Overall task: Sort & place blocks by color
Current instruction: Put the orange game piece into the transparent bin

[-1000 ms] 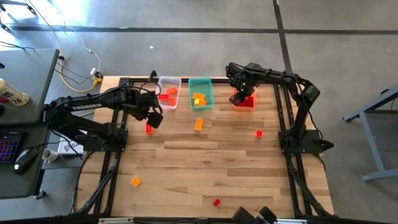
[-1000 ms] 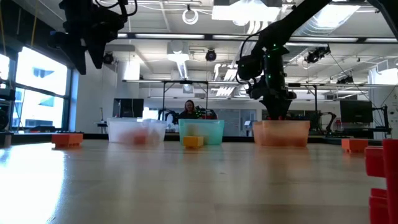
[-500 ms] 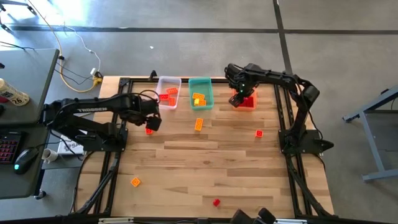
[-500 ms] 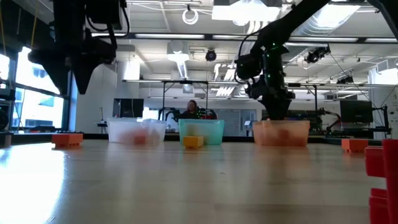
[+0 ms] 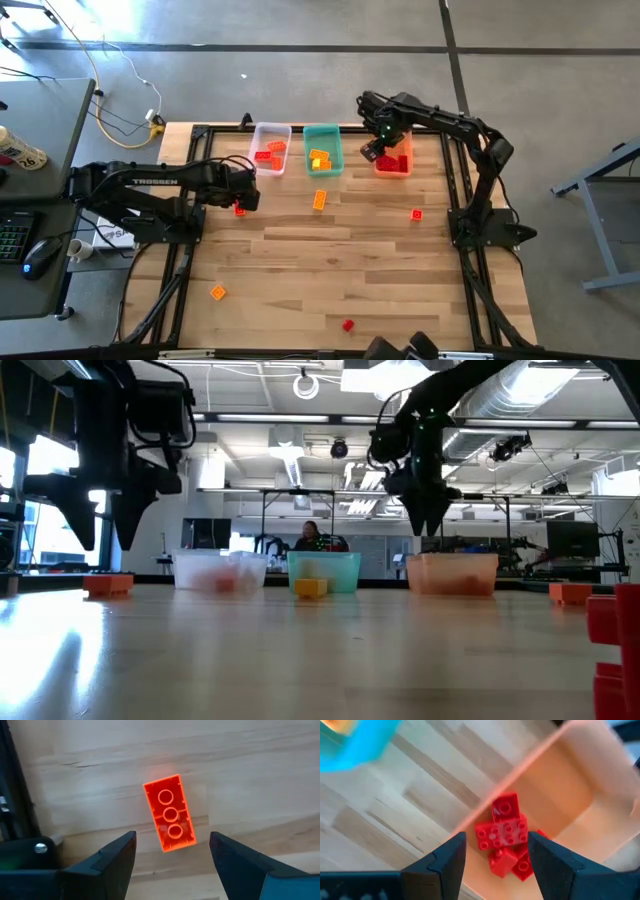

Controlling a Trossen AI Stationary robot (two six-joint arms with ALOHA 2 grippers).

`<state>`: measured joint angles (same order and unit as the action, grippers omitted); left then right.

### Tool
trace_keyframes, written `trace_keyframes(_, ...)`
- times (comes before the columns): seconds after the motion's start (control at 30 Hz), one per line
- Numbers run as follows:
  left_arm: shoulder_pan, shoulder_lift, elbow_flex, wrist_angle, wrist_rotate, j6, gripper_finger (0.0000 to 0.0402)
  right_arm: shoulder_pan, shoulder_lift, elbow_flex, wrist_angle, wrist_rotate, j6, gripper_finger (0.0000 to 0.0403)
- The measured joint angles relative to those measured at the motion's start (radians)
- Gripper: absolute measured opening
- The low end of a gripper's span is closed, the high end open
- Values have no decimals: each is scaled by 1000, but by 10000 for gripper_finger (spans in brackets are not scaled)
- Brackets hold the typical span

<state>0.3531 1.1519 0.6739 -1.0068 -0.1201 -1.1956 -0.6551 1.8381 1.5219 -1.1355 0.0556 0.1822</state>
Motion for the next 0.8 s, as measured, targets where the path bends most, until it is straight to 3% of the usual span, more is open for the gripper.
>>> trace_keyframes(0.33, 0, 0, -88, 132, -44, -76, 239, 55, -1, 121, -7, 45, -24, 197)
trace_keyframes(0.8, 0, 0, -186, 239, -48, -110, 239, 119, -1, 127, -53, 137, -26, 197)
